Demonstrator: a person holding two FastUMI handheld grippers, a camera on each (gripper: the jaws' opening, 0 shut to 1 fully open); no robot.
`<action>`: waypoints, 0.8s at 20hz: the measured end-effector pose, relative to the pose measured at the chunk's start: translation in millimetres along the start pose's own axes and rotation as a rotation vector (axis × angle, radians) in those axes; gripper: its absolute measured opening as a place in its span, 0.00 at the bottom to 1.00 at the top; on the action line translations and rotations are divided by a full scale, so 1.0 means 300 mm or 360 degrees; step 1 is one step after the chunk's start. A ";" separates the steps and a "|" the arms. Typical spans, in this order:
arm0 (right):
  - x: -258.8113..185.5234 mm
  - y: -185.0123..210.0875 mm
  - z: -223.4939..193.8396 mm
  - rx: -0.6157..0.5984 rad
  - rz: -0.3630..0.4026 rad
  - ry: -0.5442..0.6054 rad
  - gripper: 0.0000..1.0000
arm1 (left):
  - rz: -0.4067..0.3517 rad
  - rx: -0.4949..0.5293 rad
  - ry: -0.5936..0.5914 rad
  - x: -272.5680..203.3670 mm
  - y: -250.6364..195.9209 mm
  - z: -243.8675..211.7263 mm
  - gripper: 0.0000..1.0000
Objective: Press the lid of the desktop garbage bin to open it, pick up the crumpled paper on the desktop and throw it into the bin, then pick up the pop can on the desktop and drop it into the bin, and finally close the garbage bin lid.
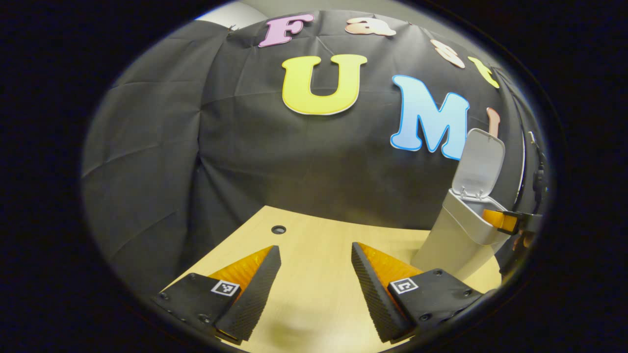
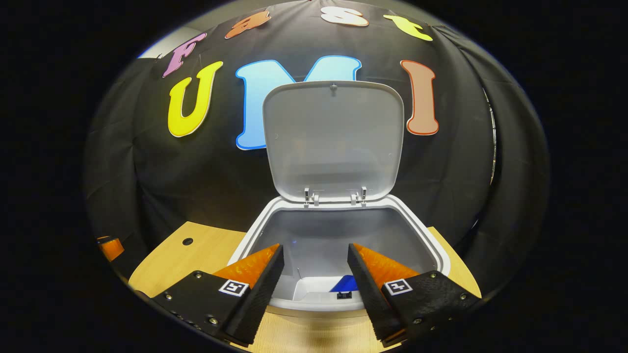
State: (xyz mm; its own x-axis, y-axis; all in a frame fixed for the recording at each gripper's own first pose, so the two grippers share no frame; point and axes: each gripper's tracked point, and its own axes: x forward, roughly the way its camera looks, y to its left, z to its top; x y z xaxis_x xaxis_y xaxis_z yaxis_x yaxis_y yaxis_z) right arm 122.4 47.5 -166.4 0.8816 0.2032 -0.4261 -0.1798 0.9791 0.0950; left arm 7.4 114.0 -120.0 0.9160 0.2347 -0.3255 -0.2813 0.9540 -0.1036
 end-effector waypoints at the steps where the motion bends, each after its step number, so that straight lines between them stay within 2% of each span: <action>1: 0.001 -0.001 0.001 -0.0001 -0.0001 -0.0003 0.85 | -0.0001 -0.0002 -0.0001 -0.004 0.000 0.000 0.96; 8: -0.001 -0.007 0.003 -0.0012 -0.0008 0.0009 0.85 | 0.0011 0.0001 0.0001 -0.025 0.026 -0.004 0.96; 9: -0.006 -0.008 0.015 -0.0041 -0.0009 0.0002 0.89 | 0.0012 0.0006 0.0002 -0.029 0.030 -0.004 0.96; 16: -0.057 -0.013 0.237 -0.0145 -0.0016 -0.0210 0.91 | -0.0020 0.0058 0.0014 -0.032 0.011 -0.027 0.96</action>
State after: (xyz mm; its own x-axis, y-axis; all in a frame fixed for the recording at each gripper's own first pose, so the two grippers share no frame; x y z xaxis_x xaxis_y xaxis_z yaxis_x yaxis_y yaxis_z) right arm 139.0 39.7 -95.5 0.9322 0.1963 -0.3042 -0.2039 0.9790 0.0068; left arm -4.5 113.5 -124.9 0.9168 0.2212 -0.3326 -0.2591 0.9630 -0.0736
